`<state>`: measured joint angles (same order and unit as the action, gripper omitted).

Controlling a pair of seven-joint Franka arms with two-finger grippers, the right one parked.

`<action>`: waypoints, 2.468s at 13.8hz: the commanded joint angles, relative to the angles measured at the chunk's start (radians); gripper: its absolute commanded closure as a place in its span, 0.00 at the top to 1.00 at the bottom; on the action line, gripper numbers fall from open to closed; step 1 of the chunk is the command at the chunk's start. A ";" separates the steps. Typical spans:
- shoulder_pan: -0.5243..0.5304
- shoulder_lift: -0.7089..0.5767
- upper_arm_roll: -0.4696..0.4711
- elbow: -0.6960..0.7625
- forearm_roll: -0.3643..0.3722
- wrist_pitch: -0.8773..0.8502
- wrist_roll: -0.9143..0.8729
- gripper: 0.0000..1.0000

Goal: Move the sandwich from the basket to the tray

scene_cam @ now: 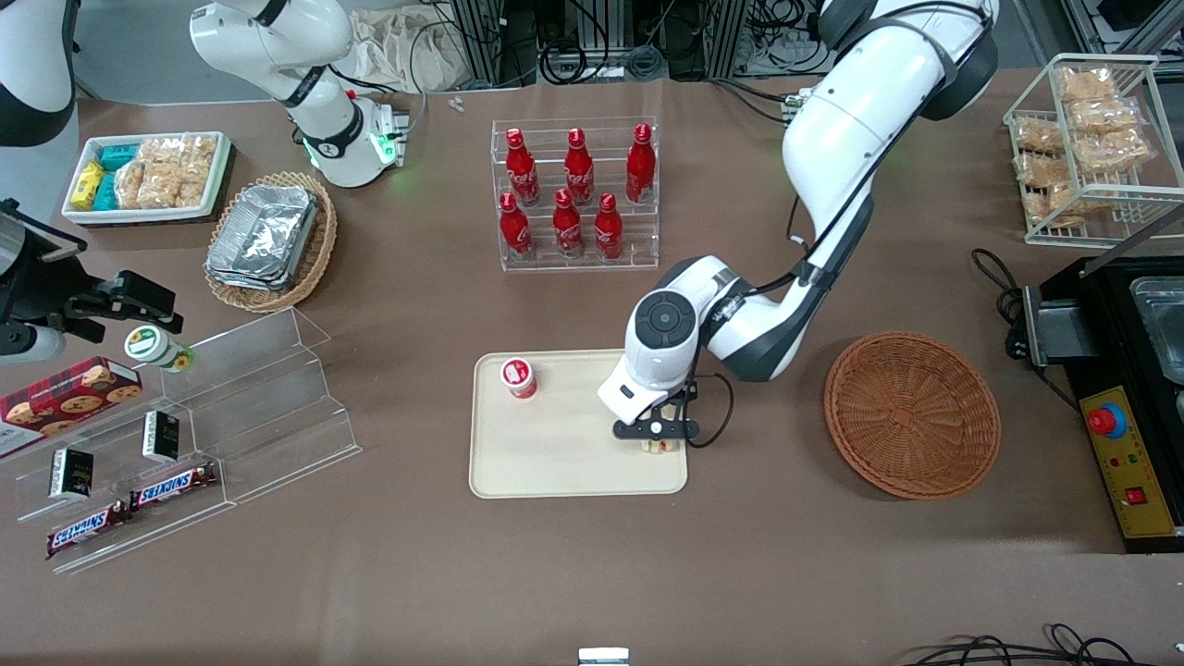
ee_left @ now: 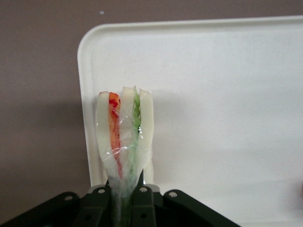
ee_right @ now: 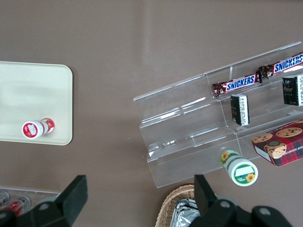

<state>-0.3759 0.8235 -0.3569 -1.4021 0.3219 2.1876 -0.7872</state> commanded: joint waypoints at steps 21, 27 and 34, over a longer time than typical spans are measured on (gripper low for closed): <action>0.313 -0.369 -0.002 0.037 -0.245 -0.732 0.445 0.99; 0.405 -0.446 0.004 0.046 -0.057 -0.724 0.509 0.99; 0.515 -0.501 0.004 0.121 -0.105 -0.726 0.576 1.00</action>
<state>0.1271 0.3362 -0.3480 -1.3211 0.2464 1.4631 -0.2007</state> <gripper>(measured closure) 0.000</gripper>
